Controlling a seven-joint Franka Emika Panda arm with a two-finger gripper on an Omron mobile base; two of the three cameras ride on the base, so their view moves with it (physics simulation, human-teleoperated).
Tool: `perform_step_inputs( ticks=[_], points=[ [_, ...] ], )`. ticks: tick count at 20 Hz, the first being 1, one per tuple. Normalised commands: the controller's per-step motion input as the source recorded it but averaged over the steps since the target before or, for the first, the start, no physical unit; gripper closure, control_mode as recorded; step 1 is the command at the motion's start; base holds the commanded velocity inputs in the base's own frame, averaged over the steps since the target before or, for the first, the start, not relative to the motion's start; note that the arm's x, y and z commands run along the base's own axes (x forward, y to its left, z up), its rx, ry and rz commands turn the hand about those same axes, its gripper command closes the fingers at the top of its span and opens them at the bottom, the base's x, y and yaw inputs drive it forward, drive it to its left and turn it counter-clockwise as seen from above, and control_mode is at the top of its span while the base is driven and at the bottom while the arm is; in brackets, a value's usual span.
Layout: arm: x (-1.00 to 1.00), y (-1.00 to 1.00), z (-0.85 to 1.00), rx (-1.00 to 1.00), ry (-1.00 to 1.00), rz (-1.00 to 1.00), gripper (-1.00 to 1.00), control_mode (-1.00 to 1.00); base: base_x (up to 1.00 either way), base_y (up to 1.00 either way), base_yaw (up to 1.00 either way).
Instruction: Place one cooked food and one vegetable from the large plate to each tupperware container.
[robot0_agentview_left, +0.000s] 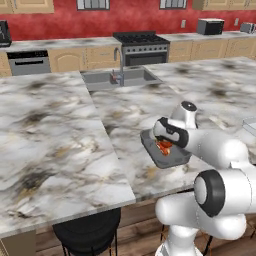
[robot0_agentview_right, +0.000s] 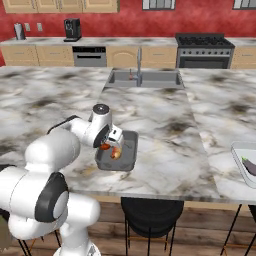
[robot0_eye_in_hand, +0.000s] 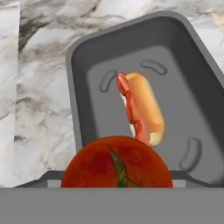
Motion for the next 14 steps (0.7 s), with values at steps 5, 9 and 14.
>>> perform_step_inputs(
  ticks=[5, 9, 14],
  points=[
    [0.42, 0.00, -0.17, 0.00, 0.02, 0.03, 1.00, -1.00, 0.00, 0.00, 0.00],
    [0.38, 0.00, -0.33, 0.00, 0.04, 0.04, 1.00, -1.00, 0.00, 0.00, 0.00],
    [0.27, 0.00, -0.39, 0.00, 0.01, 0.04, 1.00, -1.00, 0.00, 0.00, 0.00]
  ],
)
